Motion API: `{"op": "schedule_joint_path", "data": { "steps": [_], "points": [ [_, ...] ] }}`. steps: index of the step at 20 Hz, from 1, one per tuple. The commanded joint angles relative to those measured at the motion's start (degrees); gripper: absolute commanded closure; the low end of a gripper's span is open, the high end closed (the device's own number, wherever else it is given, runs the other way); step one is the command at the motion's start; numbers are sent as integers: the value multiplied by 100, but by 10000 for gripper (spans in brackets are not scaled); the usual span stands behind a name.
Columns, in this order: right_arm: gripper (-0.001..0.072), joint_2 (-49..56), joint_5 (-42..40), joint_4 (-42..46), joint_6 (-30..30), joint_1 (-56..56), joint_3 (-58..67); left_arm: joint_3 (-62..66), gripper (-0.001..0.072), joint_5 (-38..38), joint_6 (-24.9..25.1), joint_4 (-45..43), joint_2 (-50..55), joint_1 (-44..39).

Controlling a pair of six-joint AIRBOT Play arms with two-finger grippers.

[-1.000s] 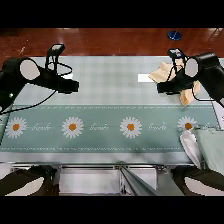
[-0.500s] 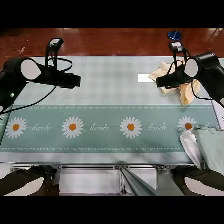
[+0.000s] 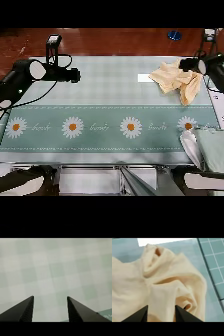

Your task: Fold the shirts.

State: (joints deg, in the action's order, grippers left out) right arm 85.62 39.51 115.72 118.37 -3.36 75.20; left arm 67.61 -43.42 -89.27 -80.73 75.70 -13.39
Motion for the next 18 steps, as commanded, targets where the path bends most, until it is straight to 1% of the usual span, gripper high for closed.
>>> {"op": "schedule_joint_path", "data": {
  "steps": [1, 2, 5, 8, 9, 10, 11, 12, 14, 16, 18],
  "points": [
    [312, 651, -229, -1187, -313, -890, 299, 0, 199, -11, 0, -50, 42, 195],
    [312, 820, -219, -1443, -417, -1029, 380, 0, 199, 7, 4, -52, 42, 227],
    [312, 1235, -28, -1851, -413, -1283, 444, 2, 199, 0, 2, -74, 33, 319],
    [314, 1532, 625, -2004, -721, -1338, 442, 2, 199, -511, 0, -70, -7, 413],
    [347, 1596, 767, -2166, -931, -1338, 442, 2, 199, -776, 0, -68, -24, 444],
    [446, 1624, 896, -2446, -1248, -1338, 444, 2, 199, -1032, 11, -74, -59, 457],
    [601, 1615, 994, -2839, -1685, -1333, 448, 15, 199, -1283, 264, -79, -105, 474],
    [692, 1561, 1104, -3287, -2155, -1333, 474, 76, 199, -1591, 592, -92, -181, 557],
    [692, 1325, 1305, -4100, -2898, -1331, 708, 133, 199, -2022, 595, -13, -479, 892],
    [693, 890, 1453, -4913, -3451, -1331, 1113, -66, 199, -2334, 505, 372, -997, 1318],
    [693, 332, 1453, -5427, -3823, -1193, 1598, -706, 199, -2227, 507, 857, -1683, 1600]
  ]
}}
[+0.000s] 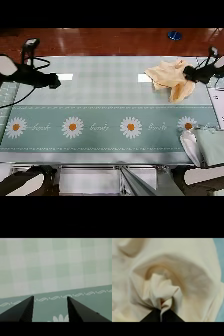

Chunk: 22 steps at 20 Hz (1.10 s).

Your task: Fold the shirts.

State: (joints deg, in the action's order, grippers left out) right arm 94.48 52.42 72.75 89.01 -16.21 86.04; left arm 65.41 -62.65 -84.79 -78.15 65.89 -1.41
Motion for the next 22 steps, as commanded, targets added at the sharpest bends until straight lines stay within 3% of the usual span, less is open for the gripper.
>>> {"op": "schedule_joint_path", "data": {
  "steps": [1, 7, 12, 14, 16, 18, 22],
  "points": [
    [693, -857, 164, -1161, -946, 234, 802, -892, 199, -190, 61, 774, -1045, 452],
    [694, -2319, 173, -1067, -1043, 1250, 2518, -2616, 199, 105, 203, 979, -2361, 483],
    [694, -2881, 289, -1071, -1108, 1840, 3375, -2726, 199, 264, 205, 1189, -2380, 575],
    [694, -2997, 822, -1086, -1110, 2214, 3375, -2726, 199, 431, 208, 1394, -2380, 568],
    [693, -3008, 1504, -1097, -1106, 2789, 3276, -2726, 200, 501, 208, 1434, -2380, 568],
    [694, -3005, 1690, -1078, -887, 3486, 2693, -2708, 199, 509, 426, 1349, -2380, 603],
    [694, -2741, 831, -1097, -660, 5010, 680, -2503, 200, 391, 463, 1113, -2385, 1097]
  ]
}}
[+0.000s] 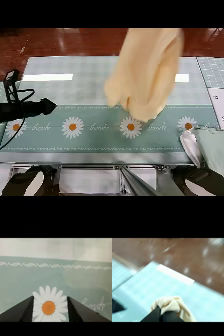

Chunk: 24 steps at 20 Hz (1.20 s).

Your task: Fold the shirts.

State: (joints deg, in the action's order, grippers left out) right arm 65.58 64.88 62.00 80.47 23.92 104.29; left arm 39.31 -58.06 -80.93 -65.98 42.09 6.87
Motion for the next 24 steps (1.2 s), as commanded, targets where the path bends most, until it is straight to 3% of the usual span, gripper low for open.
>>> {"op": "schedule_joint_path", "data": {
  "steps": [1, 3, 6, 9, 11, 12, 14, 16, 19, 20, 22, 24],
  "points": [
    [693, 341, -778, -24, 310, 1335, -1561, 116, 200, -107, 76, -105, -15, 365],
    [693, 988, -1473, -175, 490, 1915, -2076, 116, 200, -131, 76, -116, -17, 420],
    [693, 2094, -2072, -1084, 455, 2302, -2109, 114, 200, -118, 74, -155, 7, 420],
    [675, 2765, -2144, -2205, 243, 2245, -2109, 98, 200, -37, 74, -153, 11, 417],
    [342, 2758, -1864, -2253, 249, 1853, -2046, 87, 200, -22, 72, -151, 11, 417],
    [295, 2638, -1390, -2245, 245, 1443, -1926, 87, 200, -48, 74, -153, 9, 417],
    [296, 2170, -505, -2223, 243, 389, -1805, 87, 200, -144, 74, -153, 9, 417],
    [296, 1486, 151, -1377, 459, -804, -1808, 87, 200, -293, 74, -155, 9, 417],
    [296, 365, 817, 1137, 1189, -2422, -2404, 44, 200, -1104, -46, -153, 11, 417],
    [296, 7, 839, 1606, 1307, -2896, -2905, -101, 200, -1386, -234, -149, 11, 415],
    [296, -693, 525, 1541, 1401, -3801, -4312, -706, 199, -1552, -472, 127, 11, 404],
    [297, -1226, 50, 719, 1080, -4415, -5700, -1436, 199, -1305, -417, 748, 83, 404]
  ]
}}
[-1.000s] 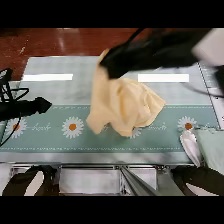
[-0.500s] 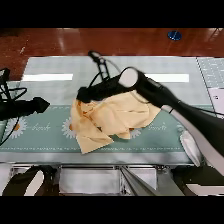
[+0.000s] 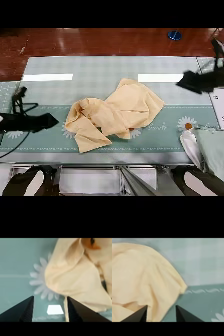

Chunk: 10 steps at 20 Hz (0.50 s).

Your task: Fold the shirts.

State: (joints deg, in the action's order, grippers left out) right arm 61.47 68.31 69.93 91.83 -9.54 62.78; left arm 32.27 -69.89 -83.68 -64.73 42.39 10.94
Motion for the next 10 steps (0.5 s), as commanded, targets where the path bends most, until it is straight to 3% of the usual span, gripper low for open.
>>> {"op": "schedule_joint_path", "data": {
  "steps": [1, 3, 6, 10],
  "points": [
    [297, -966, -461, -455, -245, -1257, -2050, -1062, 199, 138, -92, 973, 136, -2],
    [297, -1082, -699, -1075, -544, -1434, -2728, -1462, 199, 476, 35, 1668, 407, -4],
    [297, -1080, -846, -1360, -723, -1421, -3005, -1561, 199, 796, 831, 2719, 949, -116],
    [302, -1067, -894, -1346, -723, -1421, -3005, -1523, 199, 2035, 1012, 3316, 1661, -914]
  ]
}}
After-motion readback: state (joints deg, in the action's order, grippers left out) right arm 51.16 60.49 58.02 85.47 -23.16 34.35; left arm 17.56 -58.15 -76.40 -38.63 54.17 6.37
